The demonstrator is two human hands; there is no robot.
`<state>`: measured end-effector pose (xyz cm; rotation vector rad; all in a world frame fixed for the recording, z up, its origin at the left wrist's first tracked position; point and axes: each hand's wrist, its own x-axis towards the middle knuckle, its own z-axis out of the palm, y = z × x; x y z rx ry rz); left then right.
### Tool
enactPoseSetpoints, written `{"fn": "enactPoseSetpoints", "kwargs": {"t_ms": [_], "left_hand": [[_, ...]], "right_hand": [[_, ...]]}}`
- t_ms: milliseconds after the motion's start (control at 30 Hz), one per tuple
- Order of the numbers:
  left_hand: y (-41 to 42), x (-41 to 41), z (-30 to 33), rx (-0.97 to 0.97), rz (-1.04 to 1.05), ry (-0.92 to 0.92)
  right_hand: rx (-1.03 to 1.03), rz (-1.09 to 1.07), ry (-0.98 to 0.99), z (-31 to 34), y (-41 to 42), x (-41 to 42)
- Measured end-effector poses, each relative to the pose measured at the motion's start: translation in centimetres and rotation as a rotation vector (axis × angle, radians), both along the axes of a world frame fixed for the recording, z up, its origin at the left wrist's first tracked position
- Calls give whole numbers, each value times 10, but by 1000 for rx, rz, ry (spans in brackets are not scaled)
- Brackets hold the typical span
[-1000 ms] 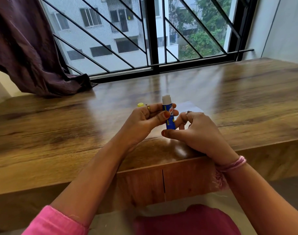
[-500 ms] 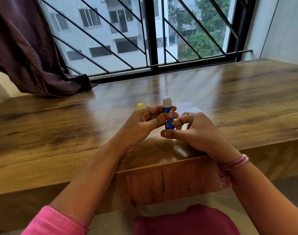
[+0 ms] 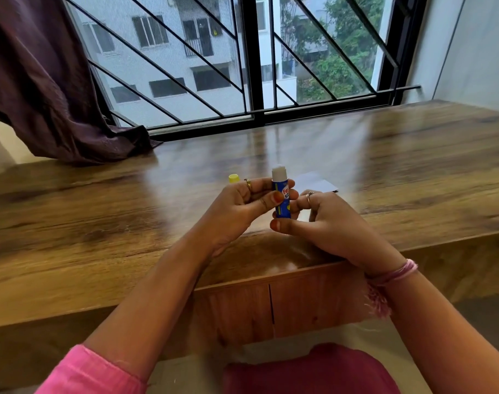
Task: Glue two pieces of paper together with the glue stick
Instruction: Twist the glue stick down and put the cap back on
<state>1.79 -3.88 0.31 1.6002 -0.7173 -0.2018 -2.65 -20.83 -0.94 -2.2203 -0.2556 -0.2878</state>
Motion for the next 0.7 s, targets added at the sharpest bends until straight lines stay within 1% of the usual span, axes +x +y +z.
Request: {"fn": "enactPoseSetpoints", "kwargs": {"t_ms": [100, 200, 267, 333, 433, 500, 700], "left_hand": [[-1, -2, 0, -6, 5, -2], [-1, -4, 2, -16, -5, 0], [-1, -4, 2, -22, -10, 4], [1, -3, 2, -29, -10, 12], [1, -2, 1, -17, -3, 15], [1, -3, 1, -8, -14, 13], [1, -3, 1, -1, -8, 1]], "right_hand": [[5, -83, 15, 1, 2, 1], [-49, -176, -15, 0, 5, 0], [-64, -164, -27, 0, 6, 0], [-62, -103, -16, 0, 5, -1], [-17, 12, 3, 0, -1, -2], [14, 35, 3, 1, -2, -3], [-48, -141, -14, 0, 4, 0]]}}
